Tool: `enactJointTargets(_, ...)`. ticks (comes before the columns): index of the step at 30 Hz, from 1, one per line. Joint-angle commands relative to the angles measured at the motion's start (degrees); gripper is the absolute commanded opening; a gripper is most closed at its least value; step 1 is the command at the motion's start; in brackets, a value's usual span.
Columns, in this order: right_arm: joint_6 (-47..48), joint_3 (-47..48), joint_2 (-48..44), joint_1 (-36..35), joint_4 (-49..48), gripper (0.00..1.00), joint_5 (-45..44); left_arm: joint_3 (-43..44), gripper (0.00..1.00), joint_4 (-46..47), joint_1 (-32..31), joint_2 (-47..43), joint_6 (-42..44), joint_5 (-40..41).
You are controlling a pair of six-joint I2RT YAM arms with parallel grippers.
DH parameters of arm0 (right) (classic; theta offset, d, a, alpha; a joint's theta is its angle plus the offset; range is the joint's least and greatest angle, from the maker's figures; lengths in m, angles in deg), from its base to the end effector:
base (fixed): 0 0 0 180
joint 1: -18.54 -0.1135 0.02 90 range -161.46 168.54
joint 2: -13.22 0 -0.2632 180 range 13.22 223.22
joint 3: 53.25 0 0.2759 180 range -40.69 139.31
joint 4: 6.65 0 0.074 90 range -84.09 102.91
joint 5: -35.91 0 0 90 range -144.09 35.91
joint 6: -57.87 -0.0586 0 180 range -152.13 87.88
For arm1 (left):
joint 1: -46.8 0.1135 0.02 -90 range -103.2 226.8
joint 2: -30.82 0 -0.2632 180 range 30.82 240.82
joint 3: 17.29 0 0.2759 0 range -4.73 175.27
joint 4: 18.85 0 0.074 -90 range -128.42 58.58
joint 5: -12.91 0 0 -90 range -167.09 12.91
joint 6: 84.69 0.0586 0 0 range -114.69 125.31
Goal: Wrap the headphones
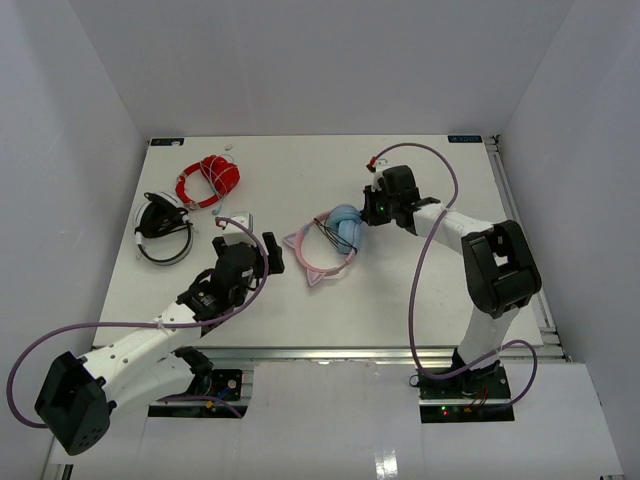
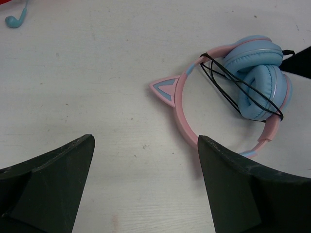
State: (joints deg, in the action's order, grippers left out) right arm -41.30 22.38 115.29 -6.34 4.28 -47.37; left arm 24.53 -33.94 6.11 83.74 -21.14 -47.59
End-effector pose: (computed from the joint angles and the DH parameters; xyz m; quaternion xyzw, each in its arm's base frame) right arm 0.3846 0.1859 0.1678 -0.1480 0.8829 0.1798 0.4078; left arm 0.2040 -0.1373 0.2152 -0.0318 0.8313 -0.1025 0.5454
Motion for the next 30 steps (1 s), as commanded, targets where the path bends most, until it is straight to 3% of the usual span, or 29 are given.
enactJointTargets(1, 4.2, 9.5, 4.2, 3.1, 6.5, 0.09, 2.0, -0.5, 0.98, 0.3, -0.4, -1.1, -0.4, 1.1)
enactJointTargets(4, 5.2, 12.3, 5.2, 4.4, 10.7, 0.11, 2.2, -0.5, 0.98, 0.3, -0.4, -1.2, -0.4, 1.1)
enactJointTargets(10, 3.6, 7.2, -5.9, 4.2, 12.4, 0.13, 1.0, -0.9, 0.98, 1.5, -0.6, -1.3, 0.7, -0.6)
enactJointTargets(16, 4.2, 6.5, -12.4, 3.3, 15.8, 0.25, 1.5, -1.1, 0.98, 2.0, -0.6, -1.2, 1.2, -1.5)
enactJointTargets(19, 3.6, 6.5, -13.2, 2.7, 17.0, 0.25, 2.3, -1.1, 0.98, 2.0, -0.7, -1.5, 1.4, -1.7)
enactJointTargets(28, 2.3, 7.5, -10.4, -10.9, 16.7, 0.24, -10.7, -2.0, 0.98, 4.0, -0.8, -2.9, 2.6, -3.6)
enactJointTargets(29, 2.1, 7.1, -10.1, -11.3, 16.5, 0.29, -12.2, -2.1, 0.98, 4.0, -0.8, -3.0, 2.6, -3.5)
enactJointTargets(30, 1.8, 6.3, -10.1, -11.5, 15.9, 0.39, -14.6, -2.1, 0.98, 4.0, -0.8, -3.2, 2.6, -3.4)
